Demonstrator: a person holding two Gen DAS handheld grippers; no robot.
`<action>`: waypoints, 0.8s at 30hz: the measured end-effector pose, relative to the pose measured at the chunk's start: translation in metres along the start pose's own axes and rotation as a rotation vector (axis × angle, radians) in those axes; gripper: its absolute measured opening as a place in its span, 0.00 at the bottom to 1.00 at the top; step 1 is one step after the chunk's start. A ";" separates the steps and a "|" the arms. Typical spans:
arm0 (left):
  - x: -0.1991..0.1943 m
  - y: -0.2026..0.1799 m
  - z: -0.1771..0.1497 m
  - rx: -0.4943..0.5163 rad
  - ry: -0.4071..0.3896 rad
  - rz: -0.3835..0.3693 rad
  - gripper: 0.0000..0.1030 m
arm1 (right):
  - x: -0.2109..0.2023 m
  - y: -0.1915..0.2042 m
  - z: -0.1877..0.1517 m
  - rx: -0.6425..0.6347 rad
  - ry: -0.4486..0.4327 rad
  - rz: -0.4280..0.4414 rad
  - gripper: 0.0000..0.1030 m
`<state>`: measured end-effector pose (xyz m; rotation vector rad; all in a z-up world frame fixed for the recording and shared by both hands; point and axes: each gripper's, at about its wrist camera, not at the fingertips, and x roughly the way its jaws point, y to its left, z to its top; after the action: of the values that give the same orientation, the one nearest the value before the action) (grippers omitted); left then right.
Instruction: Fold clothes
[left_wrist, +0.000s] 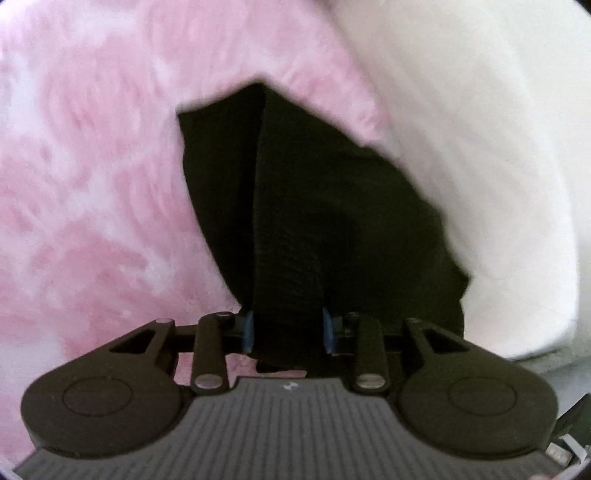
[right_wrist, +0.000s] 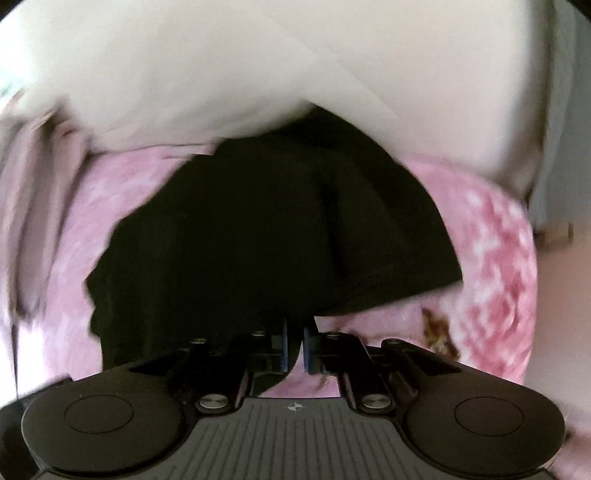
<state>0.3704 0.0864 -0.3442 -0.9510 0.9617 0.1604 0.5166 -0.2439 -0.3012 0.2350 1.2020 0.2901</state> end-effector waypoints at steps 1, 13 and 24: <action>-0.019 0.001 -0.002 0.006 -0.030 -0.009 0.28 | -0.013 0.006 -0.004 -0.038 -0.001 0.026 0.05; -0.301 0.076 -0.077 -0.094 -0.497 0.005 0.27 | -0.174 0.139 -0.115 -0.509 0.077 0.528 0.00; -0.647 0.129 -0.186 0.027 -1.040 0.149 0.27 | -0.369 0.279 -0.254 -0.695 -0.017 1.041 0.00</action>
<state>-0.1953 0.2037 0.0246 -0.6267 0.0643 0.6884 0.1293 -0.1020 0.0282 0.2317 0.8054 1.5707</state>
